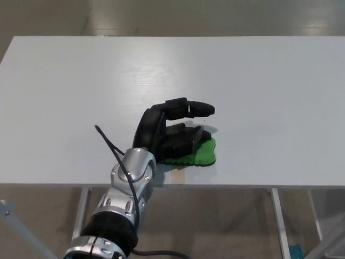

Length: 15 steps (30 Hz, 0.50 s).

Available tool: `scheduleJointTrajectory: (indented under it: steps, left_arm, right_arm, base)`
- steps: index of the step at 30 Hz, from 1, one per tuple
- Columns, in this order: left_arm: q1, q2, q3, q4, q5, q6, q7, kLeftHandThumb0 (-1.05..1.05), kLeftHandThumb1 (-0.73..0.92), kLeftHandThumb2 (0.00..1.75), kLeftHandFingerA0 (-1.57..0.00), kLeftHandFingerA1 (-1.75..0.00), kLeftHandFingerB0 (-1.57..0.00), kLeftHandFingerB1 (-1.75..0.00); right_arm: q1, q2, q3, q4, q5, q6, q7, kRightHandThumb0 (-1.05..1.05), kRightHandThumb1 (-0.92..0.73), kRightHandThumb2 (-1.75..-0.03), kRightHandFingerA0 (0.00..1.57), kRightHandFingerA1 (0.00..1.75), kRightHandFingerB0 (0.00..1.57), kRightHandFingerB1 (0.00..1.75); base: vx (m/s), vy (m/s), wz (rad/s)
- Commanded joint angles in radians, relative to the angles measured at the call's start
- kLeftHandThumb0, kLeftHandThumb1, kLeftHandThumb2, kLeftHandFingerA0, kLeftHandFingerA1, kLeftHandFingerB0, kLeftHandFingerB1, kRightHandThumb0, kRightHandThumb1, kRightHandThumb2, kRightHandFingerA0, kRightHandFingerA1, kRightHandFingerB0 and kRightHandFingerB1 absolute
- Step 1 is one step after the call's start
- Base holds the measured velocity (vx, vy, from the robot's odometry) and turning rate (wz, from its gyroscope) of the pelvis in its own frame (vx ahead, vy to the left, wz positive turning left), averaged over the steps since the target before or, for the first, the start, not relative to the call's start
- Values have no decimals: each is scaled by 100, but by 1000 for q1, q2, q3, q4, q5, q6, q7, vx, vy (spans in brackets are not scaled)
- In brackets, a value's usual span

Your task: Use the left hand to press on the green eraser and wipe the desk from center to the left and then back to center.

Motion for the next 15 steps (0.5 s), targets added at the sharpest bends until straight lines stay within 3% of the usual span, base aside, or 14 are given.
scheduleJointTrajectory:
  steps: [1, 8, 9, 15]
  left_arm:
    - [60, 80, 17, 41, 6, 33, -31, 5, 72, 66, -96, -73, -96, -61]
    - [47, 169, 77, 55, -35, 27, -80, 6, 72, 67, -96, -72, -95, -61]
    - [45, 176, 86, 60, -41, 26, -85, 5, 74, 67, -96, -72, -96, -61]
    - [30, 287, 154, 76, -77, 11, -137, 0, 77, 63, -97, -70, -97, -60]
  right_arm:
    - [2, -2, 5, 13, -13, -14, -13, -40, -53, -82, 57, 58, 44, 50]
    - [1, -1, 2, 21, -7, -18, -12, -39, -53, -83, 56, 59, 43, 50]
    - [1, 0, 2, 21, -7, -18, -14, -32, -63, -60, 63, 49, 51, 36]
    - [3, 6, 4, 31, -6, -18, -12, -32, -63, -60, 64, 49, 52, 37]
  base:
    - [0, 0, 0]
    - [0, 0, 0]
    - [0, 0, 0]
    - [0, 0, 0]
